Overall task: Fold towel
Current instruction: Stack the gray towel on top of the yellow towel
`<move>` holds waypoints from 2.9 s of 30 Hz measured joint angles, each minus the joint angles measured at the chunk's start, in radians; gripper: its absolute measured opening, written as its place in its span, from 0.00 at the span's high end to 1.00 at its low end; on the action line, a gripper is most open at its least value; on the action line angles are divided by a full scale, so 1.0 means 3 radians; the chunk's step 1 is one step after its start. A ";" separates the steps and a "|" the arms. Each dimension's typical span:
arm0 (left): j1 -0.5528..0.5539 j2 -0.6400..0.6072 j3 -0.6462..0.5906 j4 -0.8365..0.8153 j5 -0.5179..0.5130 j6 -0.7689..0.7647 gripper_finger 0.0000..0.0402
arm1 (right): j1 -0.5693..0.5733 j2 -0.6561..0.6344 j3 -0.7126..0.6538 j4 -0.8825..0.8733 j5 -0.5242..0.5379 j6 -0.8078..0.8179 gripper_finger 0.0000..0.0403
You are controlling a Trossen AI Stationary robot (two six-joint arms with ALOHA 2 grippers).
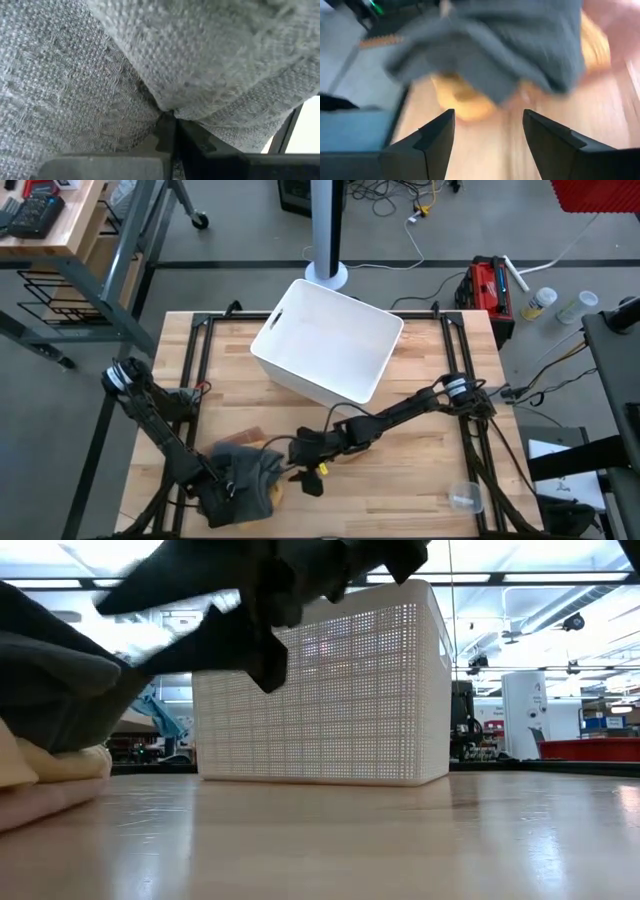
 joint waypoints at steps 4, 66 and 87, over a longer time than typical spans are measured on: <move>0.0003 -0.0108 -0.0010 0.0003 -0.0081 -0.0081 0.99 | -0.0022 0.0000 0.0005 0.0296 -0.0012 0.0124 0.46; 0.0048 -0.0035 -0.0019 0.0352 -0.0681 -0.0658 1.00 | 0.0000 0.0089 -0.0422 0.0520 -0.0245 0.1362 0.44; 0.0119 0.0034 -0.0072 0.0515 -0.0758 -0.0561 1.00 | -0.0289 0.1226 0.0837 0.1120 -0.1274 0.2323 0.28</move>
